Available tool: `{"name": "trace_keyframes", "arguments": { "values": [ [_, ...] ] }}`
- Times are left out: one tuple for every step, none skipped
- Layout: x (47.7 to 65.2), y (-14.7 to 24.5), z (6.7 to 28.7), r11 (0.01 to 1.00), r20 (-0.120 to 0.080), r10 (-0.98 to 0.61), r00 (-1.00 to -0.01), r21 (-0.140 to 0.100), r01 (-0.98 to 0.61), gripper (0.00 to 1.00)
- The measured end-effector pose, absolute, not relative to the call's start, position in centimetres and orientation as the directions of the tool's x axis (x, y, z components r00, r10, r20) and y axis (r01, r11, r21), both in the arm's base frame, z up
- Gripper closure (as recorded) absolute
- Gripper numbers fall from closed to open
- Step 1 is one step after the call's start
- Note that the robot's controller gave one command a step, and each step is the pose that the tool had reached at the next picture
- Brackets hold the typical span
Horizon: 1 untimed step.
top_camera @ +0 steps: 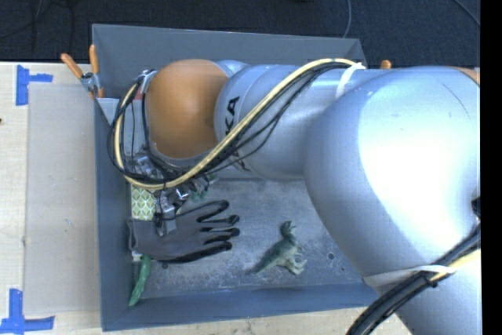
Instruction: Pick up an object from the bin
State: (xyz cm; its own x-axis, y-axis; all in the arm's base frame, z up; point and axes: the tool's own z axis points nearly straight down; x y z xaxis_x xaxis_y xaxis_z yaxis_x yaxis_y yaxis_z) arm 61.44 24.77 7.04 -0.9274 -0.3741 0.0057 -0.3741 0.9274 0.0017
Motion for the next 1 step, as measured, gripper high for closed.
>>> {"name": "trace_keyframes", "arguments": {
  "values": [
    [61.97,24.32,7.06,0.903,0.003,-0.43,-0.903,0.002,-0.43,1.0]
  ]
}}
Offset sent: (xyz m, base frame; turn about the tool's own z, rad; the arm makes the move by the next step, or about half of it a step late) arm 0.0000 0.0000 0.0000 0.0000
